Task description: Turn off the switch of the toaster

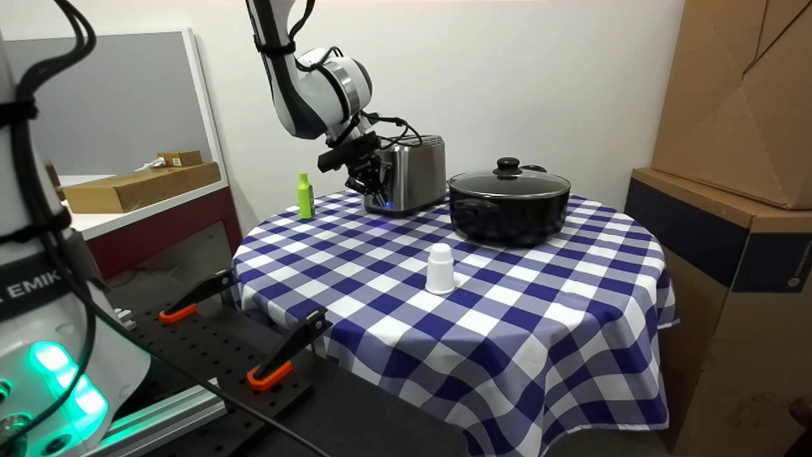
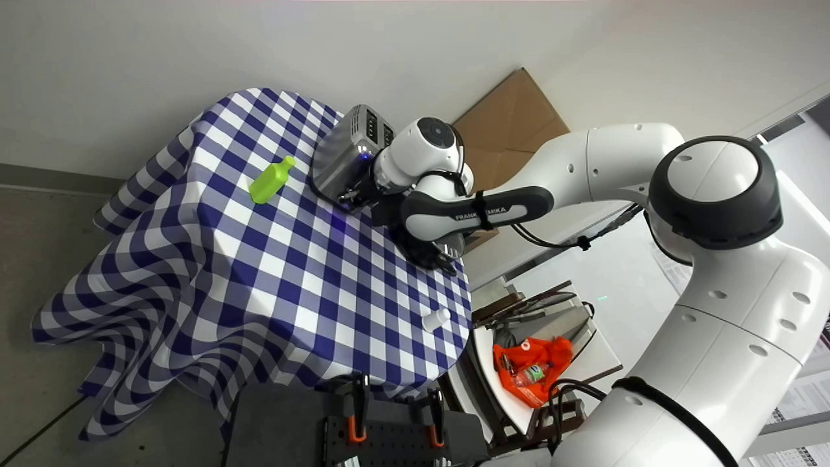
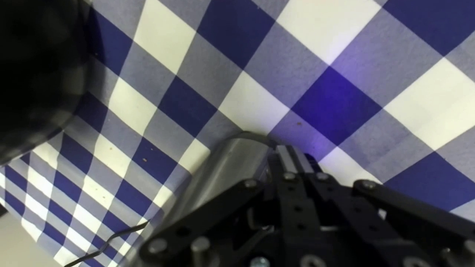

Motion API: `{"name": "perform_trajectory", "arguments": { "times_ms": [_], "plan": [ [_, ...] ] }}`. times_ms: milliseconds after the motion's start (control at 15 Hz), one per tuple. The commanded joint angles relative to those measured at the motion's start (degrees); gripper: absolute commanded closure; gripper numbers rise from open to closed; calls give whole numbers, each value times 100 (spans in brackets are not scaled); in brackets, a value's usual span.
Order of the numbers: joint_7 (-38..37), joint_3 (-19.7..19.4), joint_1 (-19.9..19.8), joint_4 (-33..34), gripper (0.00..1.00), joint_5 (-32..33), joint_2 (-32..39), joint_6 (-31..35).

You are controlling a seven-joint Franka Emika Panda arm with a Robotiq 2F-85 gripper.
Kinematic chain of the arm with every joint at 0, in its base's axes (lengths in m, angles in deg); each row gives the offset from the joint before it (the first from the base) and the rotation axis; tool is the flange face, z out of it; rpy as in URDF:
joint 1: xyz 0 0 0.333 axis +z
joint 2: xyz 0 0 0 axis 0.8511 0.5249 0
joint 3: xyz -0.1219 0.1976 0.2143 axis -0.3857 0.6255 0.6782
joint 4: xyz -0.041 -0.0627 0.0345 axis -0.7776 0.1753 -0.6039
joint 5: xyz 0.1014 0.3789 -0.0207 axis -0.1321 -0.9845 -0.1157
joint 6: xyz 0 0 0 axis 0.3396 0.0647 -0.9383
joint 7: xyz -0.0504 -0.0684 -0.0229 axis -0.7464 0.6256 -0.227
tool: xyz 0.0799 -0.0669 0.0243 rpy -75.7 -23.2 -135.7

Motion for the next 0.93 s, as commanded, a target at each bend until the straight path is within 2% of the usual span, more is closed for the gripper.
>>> {"name": "perform_trajectory", "arguments": {
  "times_ms": [0, 400, 800, 867],
  "plan": [
    [-99, -57, 38, 127, 100, 167, 69, 136],
    [273, 122, -83, 27, 100, -320, 121, -166],
    [150, 80, -38, 103, 100, -244, 183, -94],
    [-96, -37, 42, 138, 100, 35, 160, 92]
  ]
}}
